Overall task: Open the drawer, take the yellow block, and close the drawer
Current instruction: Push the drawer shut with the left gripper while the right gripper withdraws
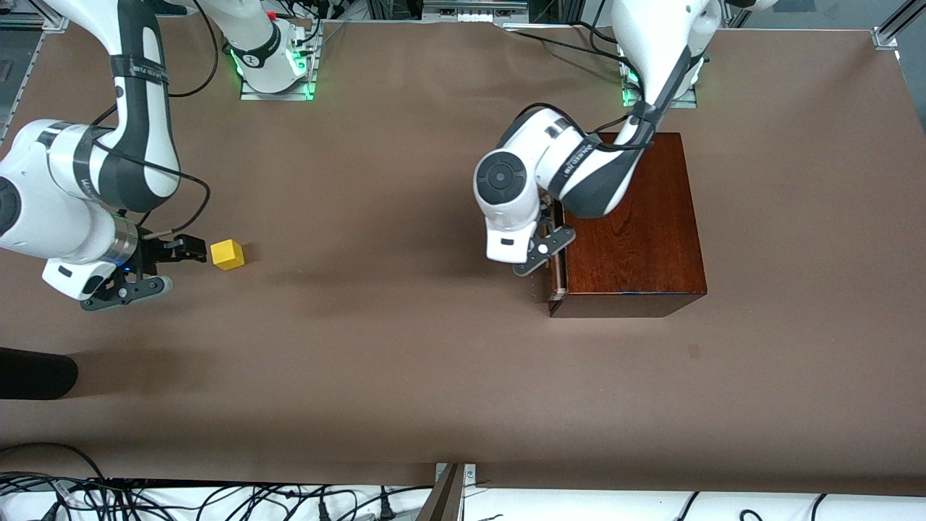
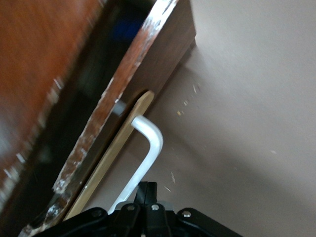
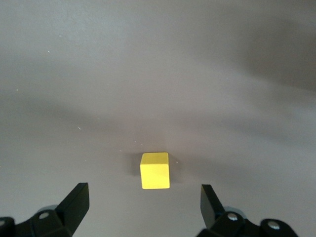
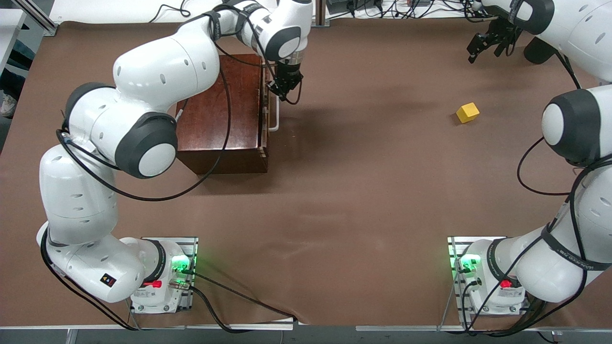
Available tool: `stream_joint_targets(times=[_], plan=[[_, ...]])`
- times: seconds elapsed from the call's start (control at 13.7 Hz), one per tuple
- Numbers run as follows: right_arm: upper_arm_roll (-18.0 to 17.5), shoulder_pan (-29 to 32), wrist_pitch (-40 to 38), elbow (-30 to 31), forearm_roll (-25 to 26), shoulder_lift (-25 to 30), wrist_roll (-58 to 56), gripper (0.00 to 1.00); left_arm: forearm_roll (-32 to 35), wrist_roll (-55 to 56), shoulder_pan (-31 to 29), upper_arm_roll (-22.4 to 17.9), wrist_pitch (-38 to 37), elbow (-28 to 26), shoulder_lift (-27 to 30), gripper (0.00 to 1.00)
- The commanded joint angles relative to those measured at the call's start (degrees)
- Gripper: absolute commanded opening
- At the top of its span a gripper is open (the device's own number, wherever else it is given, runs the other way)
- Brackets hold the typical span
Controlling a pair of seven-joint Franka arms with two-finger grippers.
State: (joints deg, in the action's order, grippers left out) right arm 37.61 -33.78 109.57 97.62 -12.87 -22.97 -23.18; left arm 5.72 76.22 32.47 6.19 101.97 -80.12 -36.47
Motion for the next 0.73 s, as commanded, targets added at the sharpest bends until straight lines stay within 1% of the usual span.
stream_joint_targets(times=[0.0, 0.15, 0.22, 0.29, 0.37, 0.44, 0.51, 0.66], plan=[[-8.2, 7.1, -2.9, -0.4, 2.5, 4.4, 3.0, 1.00, 2.5, -3.3, -1.7, -1.0, -0.3, -3.6, 3.4, 0.00], [-12.7, 10.4, -3.4, -0.2, 5.1, 7.0, 6.6, 1.00, 2.4, -2.9, -1.7, -1.0, -0.4, -3.3, 3.5, 0.00], [-15.7, 12.6, -3.6, -0.1, 6.3, 8.5, 9.4, 1.00, 2.0, -2.4, -1.7, -0.9, -0.4, -2.8, 3.8, 0.00], [-18.3, 14.4, -3.7, 0.1, 7.2, 9.7, 10.9, 1.00, 1.6, -2.3, -1.6, -0.5, -0.4, -2.2, 4.7, 0.12], [-20.2, 16.0, -4.3, 0.1, 7.9, 10.7, 11.3, 1.00, 1.7, -2.4, -1.6, 0.1, -0.3, -1.9, 5.4, 0.63], [-21.7, 17.3, -4.6, 0.1, 8.1, 11.6, 12.0, 1.00, 1.7, -3.1, -1.4, 0.9, -0.3, -1.5, 6.6, 0.96], [-22.5, 18.2, -4.8, 0.2, 8.2, 12.6, 13.5, 1.00, 1.7, -3.2, -1.4, 2.1, -0.3, -1.4, 7.7, 1.00], [-23.3, 20.0, -5.5, 0.2, 8.9, 13.9, 14.7, 1.00, 0.2, -4.2, -1.7, 2.9, -0.3, -1.3, 10.3, 1.00]])
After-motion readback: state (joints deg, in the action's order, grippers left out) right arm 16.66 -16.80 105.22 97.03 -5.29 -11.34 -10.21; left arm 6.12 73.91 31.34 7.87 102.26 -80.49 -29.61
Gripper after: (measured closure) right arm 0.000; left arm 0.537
